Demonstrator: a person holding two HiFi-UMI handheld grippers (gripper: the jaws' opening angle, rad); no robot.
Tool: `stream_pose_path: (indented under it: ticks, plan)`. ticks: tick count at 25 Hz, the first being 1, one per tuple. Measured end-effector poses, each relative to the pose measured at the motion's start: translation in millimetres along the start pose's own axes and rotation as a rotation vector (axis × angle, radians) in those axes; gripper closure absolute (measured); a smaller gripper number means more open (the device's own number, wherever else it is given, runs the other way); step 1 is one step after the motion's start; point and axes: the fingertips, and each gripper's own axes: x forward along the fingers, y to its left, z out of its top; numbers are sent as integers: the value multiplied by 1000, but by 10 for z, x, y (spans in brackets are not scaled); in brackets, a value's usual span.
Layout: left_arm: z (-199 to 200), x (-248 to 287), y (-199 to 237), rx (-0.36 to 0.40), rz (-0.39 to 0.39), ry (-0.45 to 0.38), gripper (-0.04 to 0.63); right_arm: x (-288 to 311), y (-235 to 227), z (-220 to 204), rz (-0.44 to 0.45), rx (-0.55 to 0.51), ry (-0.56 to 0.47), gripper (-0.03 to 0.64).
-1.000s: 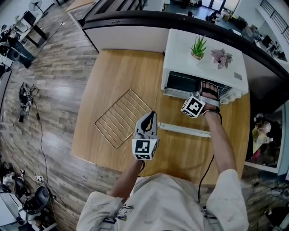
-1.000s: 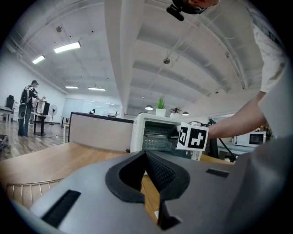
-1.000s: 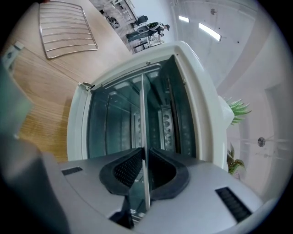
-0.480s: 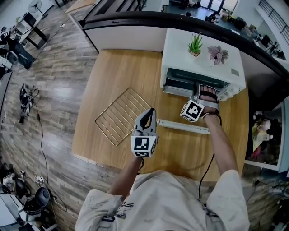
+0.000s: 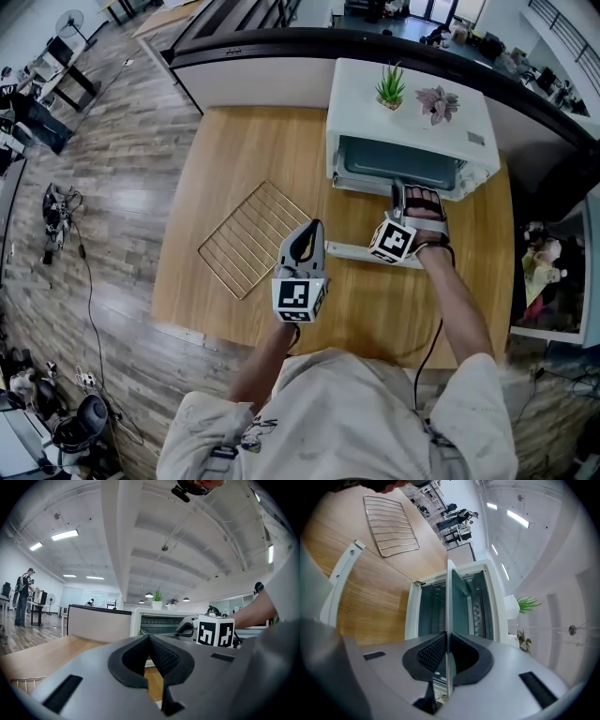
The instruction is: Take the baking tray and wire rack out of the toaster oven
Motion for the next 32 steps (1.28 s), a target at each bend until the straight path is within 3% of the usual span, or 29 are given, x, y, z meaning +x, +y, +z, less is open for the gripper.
stream_pose_path:
  ticks: [18,32]
  plan:
    - [113,-172,-307,29,-30,-9,581,-585,273,28,23,-10,-49,566]
    - [88,-434,-543,35,-11,-9,580,-979,580,-4,52,-33,-88,566]
